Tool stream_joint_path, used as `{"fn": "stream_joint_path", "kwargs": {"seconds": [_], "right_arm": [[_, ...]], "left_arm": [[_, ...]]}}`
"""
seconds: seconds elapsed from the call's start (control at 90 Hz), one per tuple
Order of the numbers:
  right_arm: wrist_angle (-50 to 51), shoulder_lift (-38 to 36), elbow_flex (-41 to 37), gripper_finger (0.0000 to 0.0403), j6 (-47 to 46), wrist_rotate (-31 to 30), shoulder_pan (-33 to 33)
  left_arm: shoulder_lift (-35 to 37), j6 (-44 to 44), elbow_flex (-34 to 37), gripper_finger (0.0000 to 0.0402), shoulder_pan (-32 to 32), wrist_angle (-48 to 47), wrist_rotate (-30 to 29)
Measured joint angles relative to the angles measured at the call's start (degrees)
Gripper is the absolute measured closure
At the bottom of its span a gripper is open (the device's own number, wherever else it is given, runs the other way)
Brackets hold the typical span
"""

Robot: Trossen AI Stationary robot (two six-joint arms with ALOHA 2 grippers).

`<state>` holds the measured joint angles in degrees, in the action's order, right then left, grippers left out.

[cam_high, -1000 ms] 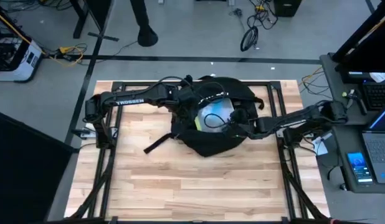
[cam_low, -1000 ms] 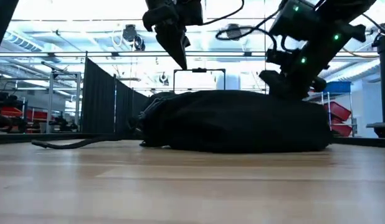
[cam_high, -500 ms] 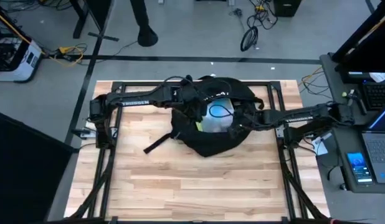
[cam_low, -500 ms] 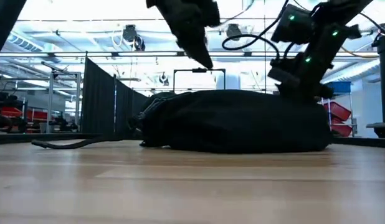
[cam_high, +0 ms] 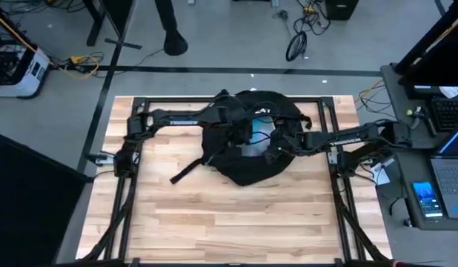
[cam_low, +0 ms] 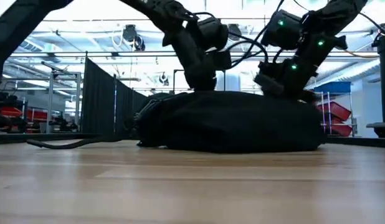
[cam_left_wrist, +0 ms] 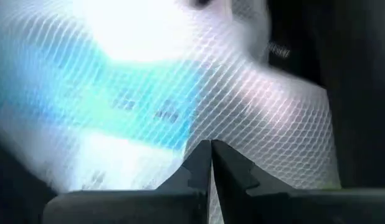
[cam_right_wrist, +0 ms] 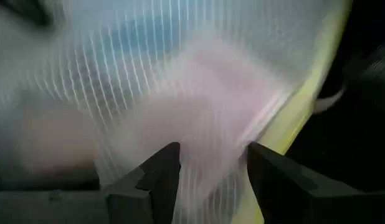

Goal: Unpack backpack
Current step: Close the black backpack

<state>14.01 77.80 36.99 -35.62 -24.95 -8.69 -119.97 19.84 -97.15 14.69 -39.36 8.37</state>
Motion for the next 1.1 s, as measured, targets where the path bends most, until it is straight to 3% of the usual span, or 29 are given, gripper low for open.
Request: {"fn": "stream_joint_path", "kwargs": {"seconds": [0.1,0.222,0.322,0.422,0.867,1.044,1.1], "right_arm": [[-6.0,0.6,0.0,0.0239,5.0,-5.4,-2.0],[-14.2,3.9,0.0,0.0239,10.3,-6.7,-5.9],[-19.6,9.0,0.1,0.0239,11.5,-5.9,-8.1],[-22.3,12.3,0.1,0.0239,14.5,-1.4,-9.7],[7.7,-8.7,0.1,0.0239,2.2,14.9,-5.8],[8.9,-9.2,0.1,0.0239,1.6,16.0,-4.3],[8.5,-8.4,0.1,0.0239,1.7,16.0,-4.3]], "left_arm": [[-0.5,0.0,0.1,0.0402,-1.5,-0.5,-1.2],[-0.8,0.1,0.1,0.0402,-3.7,-0.5,-1.4],[-0.9,0.5,0.2,0.0402,-4.6,-0.2,-2.1],[-0.9,0.4,0.2,0.0402,-4.3,-0.4,-2.6],[-0.2,-0.1,-3.0,0.0402,-3.4,-1.9,-2.3],[0.1,-4.4,-5.6,0.0402,-4.8,-0.8,7.6],[-0.2,-6.2,-5.2,0.0402,-5.7,-0.9,8.3]]}}
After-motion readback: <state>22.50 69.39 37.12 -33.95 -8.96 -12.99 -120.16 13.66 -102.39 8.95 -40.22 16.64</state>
